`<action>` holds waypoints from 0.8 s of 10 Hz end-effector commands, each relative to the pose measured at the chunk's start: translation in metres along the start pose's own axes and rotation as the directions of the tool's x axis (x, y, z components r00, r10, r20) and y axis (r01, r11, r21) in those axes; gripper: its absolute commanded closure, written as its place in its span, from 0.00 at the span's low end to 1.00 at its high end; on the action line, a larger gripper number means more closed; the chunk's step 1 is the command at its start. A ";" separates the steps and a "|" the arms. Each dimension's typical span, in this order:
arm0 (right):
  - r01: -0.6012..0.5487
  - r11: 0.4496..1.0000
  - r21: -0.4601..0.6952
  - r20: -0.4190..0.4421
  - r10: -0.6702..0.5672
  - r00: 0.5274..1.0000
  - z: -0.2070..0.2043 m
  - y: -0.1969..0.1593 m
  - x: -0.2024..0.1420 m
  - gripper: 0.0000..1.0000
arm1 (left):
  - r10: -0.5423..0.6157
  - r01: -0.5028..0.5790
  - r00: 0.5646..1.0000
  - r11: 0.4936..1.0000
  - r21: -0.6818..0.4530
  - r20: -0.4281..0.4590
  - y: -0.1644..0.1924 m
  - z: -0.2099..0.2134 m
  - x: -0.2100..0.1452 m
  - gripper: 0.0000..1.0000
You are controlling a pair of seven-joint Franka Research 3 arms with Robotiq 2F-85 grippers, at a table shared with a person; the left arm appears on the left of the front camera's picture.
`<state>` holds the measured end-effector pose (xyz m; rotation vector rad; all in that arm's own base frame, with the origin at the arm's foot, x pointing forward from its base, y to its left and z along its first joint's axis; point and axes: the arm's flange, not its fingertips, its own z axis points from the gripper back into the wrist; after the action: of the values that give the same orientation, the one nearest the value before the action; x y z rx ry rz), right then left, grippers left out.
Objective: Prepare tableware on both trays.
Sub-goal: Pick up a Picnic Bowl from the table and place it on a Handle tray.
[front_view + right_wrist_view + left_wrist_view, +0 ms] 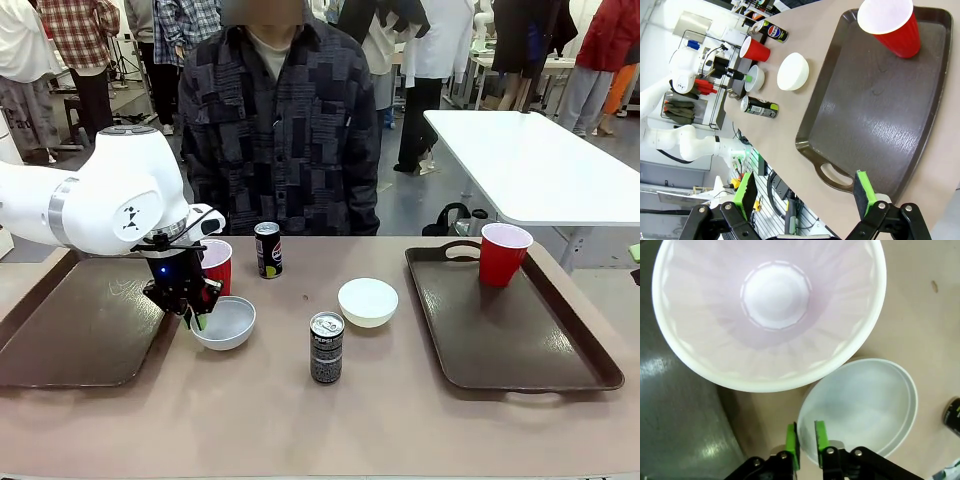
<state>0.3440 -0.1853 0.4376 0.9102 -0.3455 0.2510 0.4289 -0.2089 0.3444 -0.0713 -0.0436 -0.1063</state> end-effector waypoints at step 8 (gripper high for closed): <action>0.000 1.000 0.009 0.002 0.000 1.000 0.000 0.000 0.000 0.00 | -0.099 0.100 0.995 0.995 -0.029 0.011 0.018 0.139 -0.072 1.00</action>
<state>0.3442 -0.1851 0.4373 0.9107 -0.3442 0.2512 0.3543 -0.1919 0.4682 -0.0612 -0.0250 -0.2132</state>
